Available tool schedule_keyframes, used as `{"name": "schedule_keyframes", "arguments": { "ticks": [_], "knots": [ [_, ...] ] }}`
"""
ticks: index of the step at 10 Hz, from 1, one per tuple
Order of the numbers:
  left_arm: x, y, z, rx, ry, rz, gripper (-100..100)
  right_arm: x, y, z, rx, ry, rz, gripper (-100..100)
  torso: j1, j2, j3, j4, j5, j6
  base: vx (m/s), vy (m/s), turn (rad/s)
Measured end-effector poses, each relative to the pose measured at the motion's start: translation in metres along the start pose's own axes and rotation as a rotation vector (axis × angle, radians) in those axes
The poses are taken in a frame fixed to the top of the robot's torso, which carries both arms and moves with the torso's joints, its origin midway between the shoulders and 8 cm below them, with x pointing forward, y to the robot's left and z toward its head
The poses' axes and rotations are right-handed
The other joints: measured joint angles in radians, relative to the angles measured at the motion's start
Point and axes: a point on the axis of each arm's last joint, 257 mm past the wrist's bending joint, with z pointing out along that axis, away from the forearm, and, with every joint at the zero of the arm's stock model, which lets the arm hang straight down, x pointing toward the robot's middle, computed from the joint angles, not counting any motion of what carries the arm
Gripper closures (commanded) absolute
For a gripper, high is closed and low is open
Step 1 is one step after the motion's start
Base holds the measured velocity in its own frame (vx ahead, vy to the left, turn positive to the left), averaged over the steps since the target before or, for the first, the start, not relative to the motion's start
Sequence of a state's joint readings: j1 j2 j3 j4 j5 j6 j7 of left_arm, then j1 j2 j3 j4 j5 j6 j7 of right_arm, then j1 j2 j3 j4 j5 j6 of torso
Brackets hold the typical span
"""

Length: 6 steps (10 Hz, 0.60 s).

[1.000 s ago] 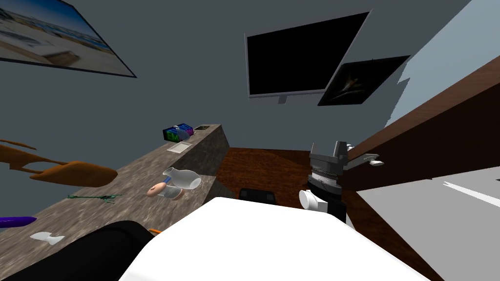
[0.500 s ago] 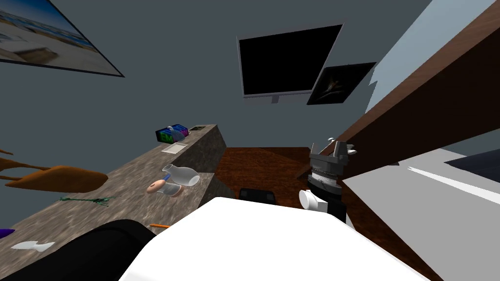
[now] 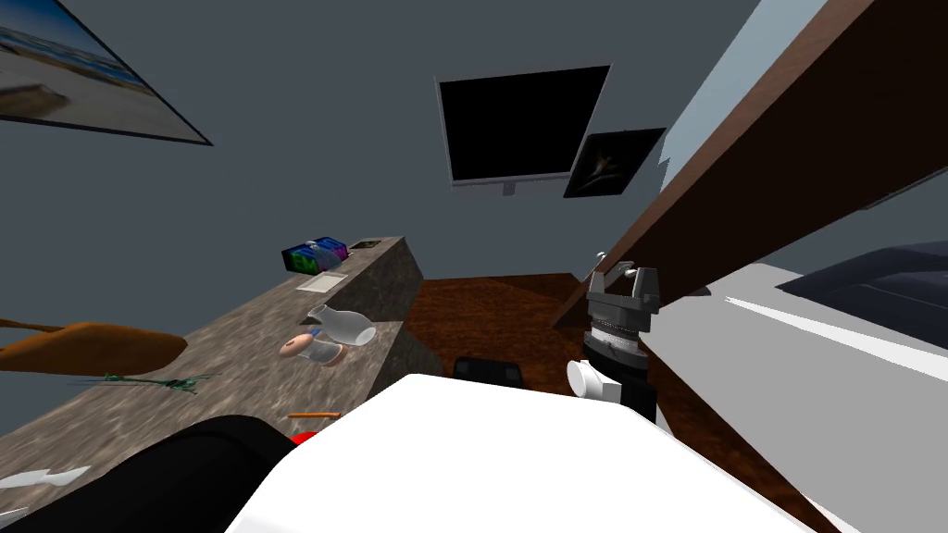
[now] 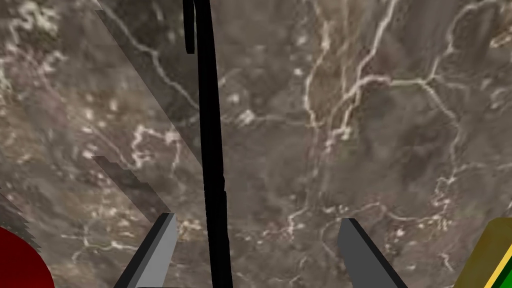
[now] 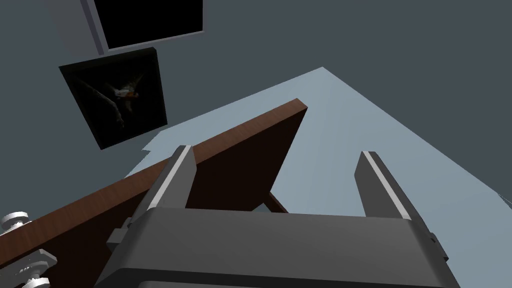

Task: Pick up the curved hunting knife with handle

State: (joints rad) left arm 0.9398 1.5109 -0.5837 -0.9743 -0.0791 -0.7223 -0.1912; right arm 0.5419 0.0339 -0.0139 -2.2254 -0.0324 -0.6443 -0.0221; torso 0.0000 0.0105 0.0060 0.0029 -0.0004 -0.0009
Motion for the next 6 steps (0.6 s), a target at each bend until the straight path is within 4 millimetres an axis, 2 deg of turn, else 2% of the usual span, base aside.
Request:
{"name": "schedule_keyframes", "arguments": {
  "ticks": [1, 2, 3, 4, 6],
  "knots": [
    [-0.001, 0.001, 0.000, -0.001, 0.000, -0.021, -100, 0.000, 0.000, 0.000, 0.000, 0.000, 0.000, 0, 0.002, -0.003, -0.001, 0.000, 0.000, -0.001, -0.013, 0.000, 0.033],
    [-0.001, 0.001, 0.001, -0.001, 0.001, -0.039, -100, 0.000, 0.000, 0.000, 0.000, 0.000, 0.000, 0, 0.003, -0.007, -0.004, -0.001, 0.001, 0.000, -0.136, -0.054, -0.286],
    [-0.011, 0.003, 0.002, -0.005, 0.000, -0.033, -100, 0.000, 0.000, 0.000, 0.000, 0.000, 0.000, 0, 0.001, -0.003, -0.002, -0.001, 0.000, 0.002, -0.174, -0.054, -0.203],
    [-0.016, 0.006, 0.002, -0.010, -0.001, -0.043, -100, 0.000, 0.000, 0.000, 0.000, 0.000, 0.000, 0, 0.000, 0.000, 0.000, 0.000, 0.000, 0.000, -0.088, -0.028, 0.028],
    [-0.025, 0.009, 0.003, -0.015, -0.002, -0.063, -100, 0.000, 0.000, 0.000, 0.000, 0.000, 0.000, 0, -0.001, -0.001, -0.001, 0.000, 0.000, 0.001, -0.151, -0.072, -0.191]
  ]
}}
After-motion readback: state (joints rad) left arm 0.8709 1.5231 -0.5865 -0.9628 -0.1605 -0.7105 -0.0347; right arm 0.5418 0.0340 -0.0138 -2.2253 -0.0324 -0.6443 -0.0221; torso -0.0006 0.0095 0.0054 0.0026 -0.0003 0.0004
